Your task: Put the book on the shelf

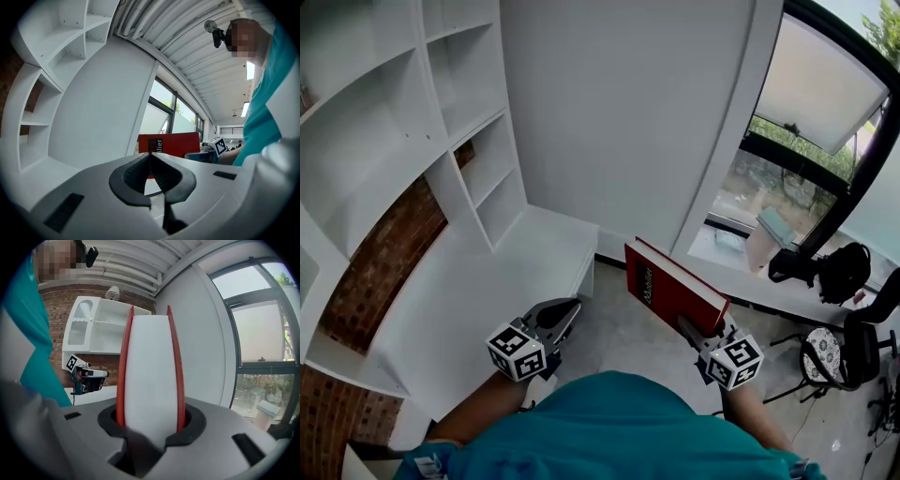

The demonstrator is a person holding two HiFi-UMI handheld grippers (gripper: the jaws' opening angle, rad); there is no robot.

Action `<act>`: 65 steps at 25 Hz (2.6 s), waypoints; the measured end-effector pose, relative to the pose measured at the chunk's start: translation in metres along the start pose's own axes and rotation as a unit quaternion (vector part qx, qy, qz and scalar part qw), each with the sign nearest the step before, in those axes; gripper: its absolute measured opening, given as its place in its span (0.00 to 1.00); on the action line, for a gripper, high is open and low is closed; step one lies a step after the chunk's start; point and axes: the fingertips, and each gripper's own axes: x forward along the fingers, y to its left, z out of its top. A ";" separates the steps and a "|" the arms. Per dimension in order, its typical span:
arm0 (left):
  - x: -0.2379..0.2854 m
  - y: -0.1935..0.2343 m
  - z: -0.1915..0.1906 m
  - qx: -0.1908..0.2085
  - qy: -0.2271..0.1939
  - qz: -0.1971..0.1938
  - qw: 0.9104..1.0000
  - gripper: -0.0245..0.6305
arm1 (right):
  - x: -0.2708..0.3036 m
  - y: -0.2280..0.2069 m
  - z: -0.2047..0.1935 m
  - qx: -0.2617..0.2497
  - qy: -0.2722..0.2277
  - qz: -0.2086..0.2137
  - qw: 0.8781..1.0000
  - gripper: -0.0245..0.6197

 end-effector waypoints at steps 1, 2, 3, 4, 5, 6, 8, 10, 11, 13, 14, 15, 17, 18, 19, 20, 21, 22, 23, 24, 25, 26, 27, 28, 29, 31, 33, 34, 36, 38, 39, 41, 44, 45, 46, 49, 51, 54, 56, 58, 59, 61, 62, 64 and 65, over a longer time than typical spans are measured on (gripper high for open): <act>0.002 0.008 0.002 0.001 0.000 -0.003 1.000 0.07 | 0.007 -0.003 0.002 0.003 0.001 -0.003 1.000 0.31; 0.004 0.015 0.004 0.001 0.001 -0.004 1.000 0.07 | 0.014 -0.007 0.003 0.006 0.002 -0.007 1.000 0.31; 0.007 0.021 0.006 0.000 0.001 -0.005 1.000 0.07 | 0.018 -0.010 0.004 0.010 0.003 -0.009 1.000 0.31; 0.009 0.026 0.006 -0.002 0.001 -0.005 1.000 0.07 | 0.022 -0.013 0.005 0.013 0.005 -0.011 1.000 0.31; 0.010 0.030 0.007 -0.004 0.001 -0.005 1.000 0.07 | 0.025 -0.016 0.005 0.016 0.006 -0.013 1.000 0.31; 0.011 0.034 0.007 -0.005 0.001 -0.005 1.000 0.07 | 0.028 -0.018 0.005 0.019 0.007 -0.014 1.000 0.31; 0.013 0.043 0.006 -0.006 0.001 -0.004 1.000 0.07 | 0.036 -0.024 0.003 0.025 0.008 -0.016 1.000 0.31; 0.017 0.053 0.005 -0.008 0.003 0.001 1.000 0.07 | 0.046 -0.033 0.003 0.032 0.008 -0.016 0.999 0.31; 0.021 0.058 0.004 -0.009 0.003 0.005 1.000 0.07 | 0.051 -0.038 0.002 0.034 0.007 -0.014 0.999 0.30; 0.029 0.065 0.005 -0.010 0.004 0.015 1.000 0.07 | 0.060 -0.050 0.002 0.035 0.007 -0.006 0.999 0.30; 0.034 0.067 0.005 -0.010 0.003 0.022 1.000 0.07 | 0.064 -0.056 0.001 0.035 0.006 -0.001 0.999 0.31; 0.039 0.070 0.005 -0.009 0.003 0.029 1.000 0.07 | 0.069 -0.064 0.001 0.034 0.006 0.006 0.999 0.31; 0.051 0.076 0.004 -0.006 0.004 0.043 0.999 0.07 | 0.081 -0.081 0.000 0.035 0.003 0.020 0.999 0.31; 0.059 0.079 0.003 -0.004 0.004 0.050 0.999 0.07 | 0.087 -0.091 0.000 0.035 0.002 0.027 0.999 0.31; 0.068 0.082 0.004 -0.004 0.003 0.057 0.998 0.07 | 0.094 -0.102 0.000 0.035 0.001 0.034 0.999 0.31; 0.078 0.085 0.004 -0.003 0.002 0.064 0.998 0.07 | 0.100 -0.114 0.001 0.034 0.000 0.042 0.999 0.31; 0.089 0.088 0.006 -0.001 0.001 0.071 0.997 0.07 | 0.107 -0.126 0.003 0.033 -0.001 0.050 0.998 0.31; 0.101 0.091 0.009 0.000 -0.002 0.078 0.997 0.07 | 0.114 -0.140 0.006 0.030 -0.002 0.058 0.998 0.31; 0.113 0.094 0.012 0.000 -0.006 0.086 0.996 0.07 | 0.121 -0.153 0.010 0.026 -0.003 0.066 0.997 0.30; 0.127 0.096 0.016 -0.001 -0.011 0.093 0.996 0.07 | 0.127 -0.166 0.015 0.020 -0.005 0.074 0.997 0.31; 0.140 0.098 0.019 -0.002 -0.016 0.098 0.995 0.07 | 0.133 -0.180 0.019 0.015 -0.007 0.082 0.997 0.31; 0.154 0.099 0.022 -0.003 -0.020 0.102 0.995 0.07 | 0.138 -0.193 0.024 0.011 -0.008 0.088 0.996 0.31; 0.167 0.099 0.026 -0.003 -0.023 0.105 0.994 0.07 | 0.143 -0.207 0.029 0.008 -0.010 0.094 0.995 0.31; 0.180 0.100 0.029 -0.002 -0.025 0.109 0.994 0.07 | 0.147 -0.220 0.033 0.005 -0.012 0.100 0.995 0.31; 0.192 0.101 0.032 0.001 -0.026 0.114 0.993 0.07 | 0.151 -0.233 0.037 0.004 -0.014 0.105 0.994 0.31; 0.213 0.105 0.039 0.007 -0.032 0.125 0.992 0.07 | 0.159 -0.257 0.043 0.001 -0.017 0.115 0.993 0.31; 0.233 0.110 0.044 0.009 -0.039 0.138 0.990 0.07 | 0.168 -0.280 0.046 -0.001 -0.019 0.125 0.992 0.30; 0.242 0.112 0.046 0.010 -0.041 0.143 0.989 0.07 | 0.172 -0.290 0.047 -0.002 -0.019 0.131 0.991 0.31; 0.259 0.116 0.048 0.012 -0.045 0.152 0.987 0.07 | 0.180 -0.306 0.048 -0.003 -0.018 0.142 0.990 0.31; 0.272 0.120 0.051 0.013 -0.047 0.159 0.986 0.07 | 0.188 -0.320 0.048 -0.005 -0.016 0.149 0.989 0.30; 0.277 0.121 0.051 0.014 -0.047 0.163 0.985 0.07 | 0.191 -0.325 0.049 -0.006 -0.016 0.152 0.988 0.30; 0.282 0.125 0.052 0.017 -0.045 0.168 0.985 0.07 | 0.198 -0.333 0.049 -0.007 -0.016 0.156 0.988 0.31; 0.287 0.135 0.052 0.020 -0.039 0.169 0.985 0.07 | 0.210 -0.339 0.051 -0.004 -0.016 0.155 0.988 0.31; 0.287 0.139 0.051 0.019 -0.039 0.168 0.985 0.07 | 0.214 -0.339 0.051 -0.001 -0.016 0.152 0.988 0.30; 0.286 0.144 0.051 0.017 -0.039 0.165 0.985 0.07 | 0.217 -0.339 0.051 0.002 -0.016 0.149 0.989 0.31; 0.286 0.160 0.054 0.017 -0.040 0.152 0.988 0.07 | 0.223 -0.332 0.055 0.002 -0.017 0.142 0.990 0.31; 0.289 0.173 0.060 0.020 -0.040 0.137 0.990 0.07 | 0.228 -0.332 0.059 -0.002 -0.020 0.131 0.991 0.31; 0.290 0.192 0.068 0.021 -0.038 0.117 0.992 0.07 | 0.236 -0.332 0.061 0.016 -0.022 0.105 0.994 0.31; 0.286 0.202 0.074 0.027 -0.035 0.109 0.993 0.07 | 0.240 -0.329 0.062 0.033 -0.022 0.096 0.995 0.31; 0.282 0.214 0.083 0.036 -0.035 0.107 0.993 0.07 | 0.247 -0.328 0.067 0.039 -0.024 0.092 0.995 0.31; 0.280 0.220 0.087 0.040 -0.037 0.106 0.993 0.07 | 0.252 -0.327 0.071 0.042 -0.026 0.091 0.995 0.30; 0.273 0.231 0.095 0.047 -0.042 0.108 0.992 0.07 | 0.264 -0.323 0.081 0.054 -0.031 0.094 0.994 0.30; 0.270 0.235 0.099 0.051 -0.044 0.111 0.992 0.07 | 0.270 -0.320 0.087 0.062 -0.035 0.099 0.993 0.31; 0.262 0.244 0.107 0.058 -0.049 0.118 0.990 0.07 | 0.281 -0.313 0.101 0.080 -0.045 0.114 0.989 0.31; 0.258 0.248 0.111 0.062 -0.052 0.123 0.989 0.07 | 0.287 -0.310 0.109 0.091 -0.050 0.123 0.987 0.31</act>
